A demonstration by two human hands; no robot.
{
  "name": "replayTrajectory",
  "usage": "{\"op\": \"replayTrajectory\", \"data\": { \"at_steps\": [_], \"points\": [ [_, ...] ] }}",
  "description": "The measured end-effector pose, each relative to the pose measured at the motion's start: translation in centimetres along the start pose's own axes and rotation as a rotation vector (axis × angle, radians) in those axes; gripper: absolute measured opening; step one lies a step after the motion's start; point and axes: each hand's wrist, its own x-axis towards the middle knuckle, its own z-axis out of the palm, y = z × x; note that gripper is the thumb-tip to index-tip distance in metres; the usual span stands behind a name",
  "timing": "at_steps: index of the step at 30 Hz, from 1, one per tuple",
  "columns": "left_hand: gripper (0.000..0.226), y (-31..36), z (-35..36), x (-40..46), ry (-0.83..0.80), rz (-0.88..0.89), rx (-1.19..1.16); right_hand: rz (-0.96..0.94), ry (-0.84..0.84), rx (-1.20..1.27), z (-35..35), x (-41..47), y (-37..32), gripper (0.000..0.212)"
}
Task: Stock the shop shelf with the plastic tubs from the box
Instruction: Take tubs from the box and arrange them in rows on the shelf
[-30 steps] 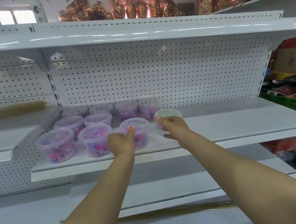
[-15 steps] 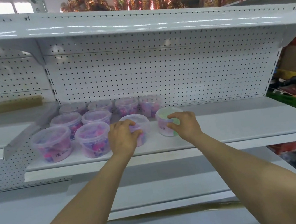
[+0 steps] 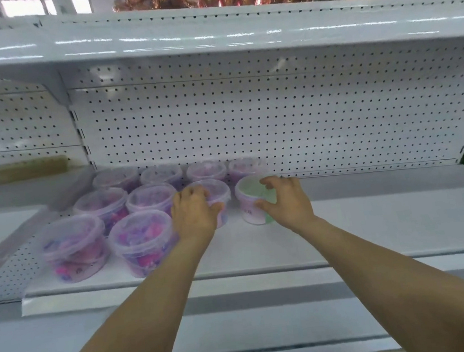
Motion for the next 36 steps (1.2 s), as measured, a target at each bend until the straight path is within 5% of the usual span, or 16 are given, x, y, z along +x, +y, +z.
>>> {"op": "replayTrajectory", "data": {
  "at_steps": [15, 27, 36],
  "points": [
    [0.054, 3.4, -0.8, -1.4, -0.003, 0.025, 0.009, 0.023, -0.062, -0.159, -3.8, -3.2, -0.6, 0.061],
    [0.057, 16.5, -2.5, -10.1, -0.076, 0.164, -0.131, 0.125, 0.054, -0.223, -17.2, -10.8, 5.2, 0.057],
    [0.055, 30.0, -0.1, -24.3, -0.196, 0.210, -0.225, 0.221, 0.085, -0.277, -29.6, -23.1, 15.2, 0.056]
  ]
}}
